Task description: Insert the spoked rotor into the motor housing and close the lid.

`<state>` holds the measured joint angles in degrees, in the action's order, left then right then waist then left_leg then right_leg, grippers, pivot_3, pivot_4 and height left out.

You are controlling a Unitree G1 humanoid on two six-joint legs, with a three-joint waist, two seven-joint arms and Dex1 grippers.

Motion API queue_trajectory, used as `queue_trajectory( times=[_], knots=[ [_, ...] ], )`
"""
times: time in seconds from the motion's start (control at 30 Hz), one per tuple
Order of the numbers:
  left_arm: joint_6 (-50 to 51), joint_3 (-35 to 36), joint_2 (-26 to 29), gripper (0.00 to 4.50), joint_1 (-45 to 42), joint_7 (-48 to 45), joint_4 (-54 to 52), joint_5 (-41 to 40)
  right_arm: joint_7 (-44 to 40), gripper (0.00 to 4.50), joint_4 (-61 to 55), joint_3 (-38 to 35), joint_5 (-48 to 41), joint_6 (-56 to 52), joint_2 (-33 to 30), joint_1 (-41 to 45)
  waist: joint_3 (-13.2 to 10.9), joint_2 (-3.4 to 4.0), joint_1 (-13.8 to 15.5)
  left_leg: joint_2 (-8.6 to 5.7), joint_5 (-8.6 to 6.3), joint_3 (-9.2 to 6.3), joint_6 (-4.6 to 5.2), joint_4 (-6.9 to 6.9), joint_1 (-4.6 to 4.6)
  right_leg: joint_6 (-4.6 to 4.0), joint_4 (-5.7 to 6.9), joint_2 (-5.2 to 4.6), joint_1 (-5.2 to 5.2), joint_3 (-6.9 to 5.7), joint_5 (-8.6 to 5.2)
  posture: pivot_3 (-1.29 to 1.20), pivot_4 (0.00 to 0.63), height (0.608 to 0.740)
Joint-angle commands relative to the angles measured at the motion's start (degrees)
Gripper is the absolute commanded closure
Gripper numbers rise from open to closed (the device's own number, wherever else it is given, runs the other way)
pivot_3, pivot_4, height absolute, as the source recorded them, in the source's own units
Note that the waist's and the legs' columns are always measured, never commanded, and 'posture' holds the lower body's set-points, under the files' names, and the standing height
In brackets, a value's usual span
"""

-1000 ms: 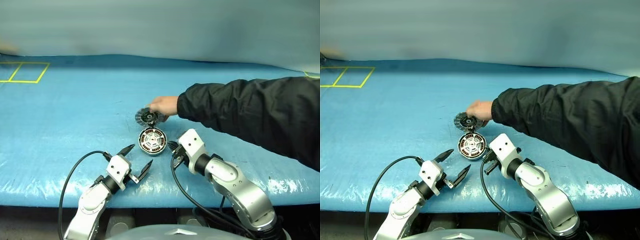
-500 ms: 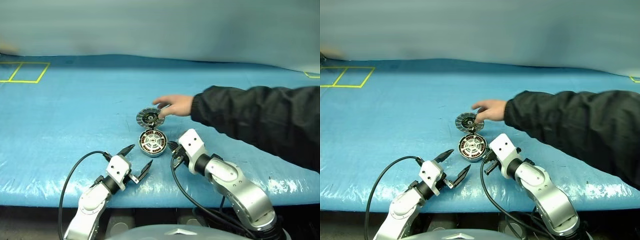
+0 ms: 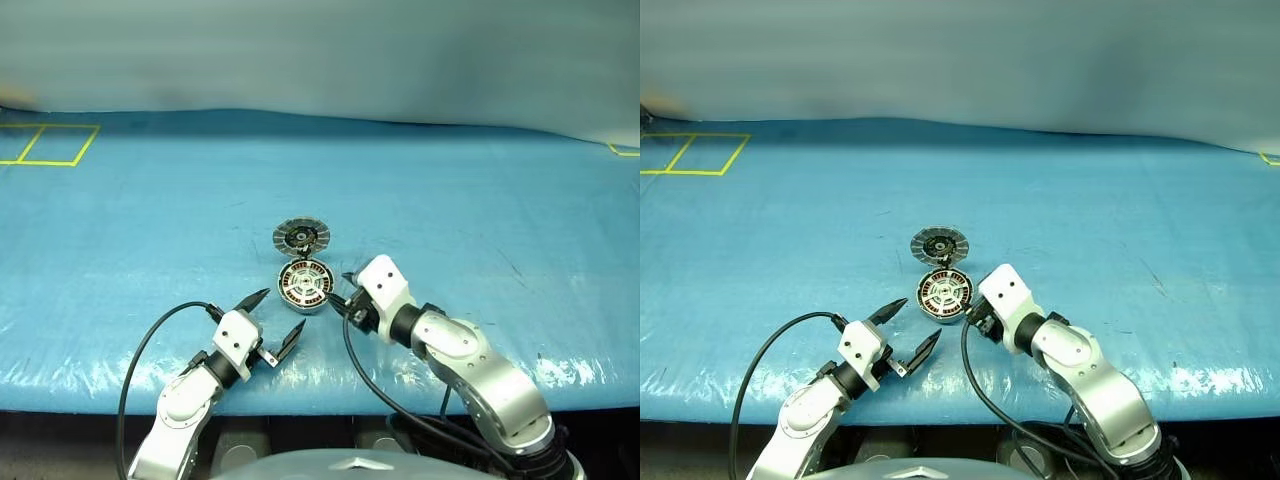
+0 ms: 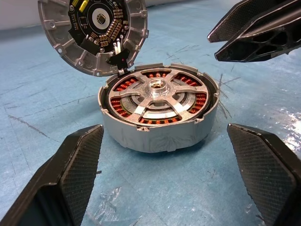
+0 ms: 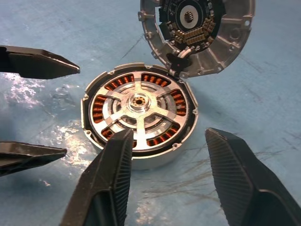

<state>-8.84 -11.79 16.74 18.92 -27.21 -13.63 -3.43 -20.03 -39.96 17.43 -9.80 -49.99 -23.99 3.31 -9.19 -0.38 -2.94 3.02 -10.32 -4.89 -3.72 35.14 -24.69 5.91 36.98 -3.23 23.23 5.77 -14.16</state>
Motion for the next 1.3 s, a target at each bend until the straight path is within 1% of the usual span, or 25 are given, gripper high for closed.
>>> queue_trajectory(
  times=[0.03,0.1,0.13,0.2,0.27,0.3,0.33,0.4,0.5,0.63,0.7,0.8,0.93,1.07,1.2,1.3],
  knots=[
    [-0.4,-0.3,-0.4,0.00,-0.1,0.4,-1.1,-0.1,-0.1,1.24,3.1,-3.1,1.8,1.2,-1.7,4.7,0.0,0.00,0.0,0.00,0.00,0.00,0.00,0.01,0.01,0.00,0.00,0.00,-0.03,0.00,0.00,0.00,0.150,0.740],
    [-0.5,-0.3,-0.5,0.00,-0.3,0.5,-0.9,0.0,-0.7,1.47,6.7,-3.7,2.6,1.3,-2.9,8.5,0.0,0.00,0.0,0.00,0.00,0.00,0.00,0.02,0.01,0.01,0.00,0.00,-0.04,0.00,0.00,0.00,0.150,0.740],
    [-0.5,-0.4,-0.5,0.00,-0.5,0.4,-0.7,0.0,-0.9,1.75,9.1,-3.8,3.1,1.5,-3.4,10.6,0.0,0.00,0.0,-0.01,0.00,0.00,0.01,0.03,0.02,0.01,0.00,0.00,-0.06,0.00,0.01,0.00,0.150,0.740],
    [-0.7,-0.5,-0.7,0.00,-1.0,0.4,-0.4,0.1,-1.1,2.40,15.6,-3.5,5.3,3.4,-4.6,15.9,0.0,0.00,-0.1,0.00,0.01,0.00,0.02,0.03,0.03,0.01,0.01,0.01,-0.34,0.00,0.02,0.00,0.150,0.740],
    [-1.0,-0.5,-0.8,0.00,-1.4,0.5,-0.1,0.3,-1.5,3.06,23.1,-2.3,8.1,7.1,-5.7,21.5,0.0,0.01,-0.1,-0.01,0.02,0.00,0.03,0.02,0.04,0.02,0.00,0.01,-0.37,0.00,0.02,0.00,0.150,0.740],
    [-1.0,-0.5,-0.9,0.00,-1.7,0.5,0.1,0.3,-2.2,3.47,27.3,-1.6,9.2,9.6,-5.9,24.4,0.0,0.01,-0.1,-0.02,0.02,0.00,0.04,0.02,0.02,0.04,0.00,0.00,-0.37,0.00,0.04,0.00,0.150,0.740],
    [-1.1,-0.4,-0.9,0.00,-1.9,0.6,0.2,0.3,-3.3,3.73,31.7,-1.1,9.8,12.2,-5.5,27.6,0.0,0.02,-0.2,-0.02,0.02,0.00,0.04,0.01,0.02,0.04,-0.01,0.01,-0.37,0.00,0.04,0.00,0.150,0.740],
    [-1.2,-0.3,-0.9,0.00,-2.1,0.7,0.3,0.4,-5.6,4.43,39.4,0.0,10.8,17.1,-4.5,33.0,0.0,0.03,-0.4,-0.03,0.02,0.00,0.04,-0.03,0.02,0.06,-0.02,0.01,-0.37,0.00,0.05,0.00,0.150,0.740],
    [-1.7,0.2,-0.9,0.00,-1.8,1.5,0.2,0.8,-10.7,4.47,50.5,2.3,11.9,24.6,-2.3,40.7,0.0,0.06,-0.9,-0.02,0.03,0.00,0.05,-0.13,0.03,0.07,-0.03,0.03,-0.34,0.00,0.06,0.00,0.150,0.740],
    [-2.4,0.7,-1.0,0.00,-0.9,2.6,-0.3,1.2,-17.3,4.47,62.9,3.7,12.0,32.2,1.8,48.1,-0.1,0.09,-1.0,-0.02,0.01,-0.01,0.07,-0.17,0.02,0.06,-0.02,0.04,-0.34,0.00,0.12,0.00,0.150,0.740],
    [-2.7,0.8,-0.9,0.00,-0.3,3.0,-0.6,1.4,-22.4,4.47,66.6,3.0,9.9,35.0,4.1,50.0,-0.1,0.10,-0.9,-0.02,0.01,-0.02,0.07,-0.18,0.02,0.06,-0.02,0.04,-0.34,0.00,0.13,0.00,0.150,0.740],
    [-3.3,1.0,-0.9,0.00,0.5,3.7,-0.7,2.0,-32.4,4.47,69.4,-0.3,2.5,31.7,8.3,52.0,-0.1,0.13,-0.9,-0.02,0.01,-0.02,0.07,-0.19,0.03,0.03,-0.01,0.04,-0.35,0.00,0.14,0.00,0.150,0.740],
    [-3.7,1.0,-1.0,0.00,1.3,4.5,-1.0,2.2,-41.3,4.47,71.7,-0.5,-0.6,29.1,10.5,53.3,-0.1,0.21,-0.8,-0.02,0.01,-0.03,0.08,-0.13,0.03,-0.17,0.03,0.05,-0.36,0.00,0.24,0.00,0.150,0.740],
    [-3.7,0.7,-1.2,0.00,1.7,4.9,-1.2,2.5,-46.0,4.47,72.0,0.4,-1.0,27.4,11.2,52.9,-0.1,0.22,-0.9,-0.02,0.01,-0.03,0.07,-0.09,0.07,-0.14,0.04,0.05,-0.37,0.00,0.20,0.00,0.150,0.740],
    [-3.8,0.5,-1.3,0.00,2.1,5.1,-1.3,2.5,-51.1,4.47,66.6,1.5,-2.3,23.9,9.8,49.7,-0.1,0.23,-0.9,-0.01,0.01,-0.03,0.07,-0.10,0.07,-0.05,0.09,0.07,-0.35,0.00,0.14,0.00,0.150,0.740],
    [-3.7,0.4,-1.2,0.00,2.2,5.0,-1.2,2.5,-50.1,4.47,60.3,0.8,-3.5,20.6,9.3,45.7,-0.1,0.23,-0.8,-0.01,0.00,-0.03,0.06,-0.12,0.04,0.03,0.08,0.06,-0.35,0.00,0.09,0.00,0.150,0.740]
  ],
)
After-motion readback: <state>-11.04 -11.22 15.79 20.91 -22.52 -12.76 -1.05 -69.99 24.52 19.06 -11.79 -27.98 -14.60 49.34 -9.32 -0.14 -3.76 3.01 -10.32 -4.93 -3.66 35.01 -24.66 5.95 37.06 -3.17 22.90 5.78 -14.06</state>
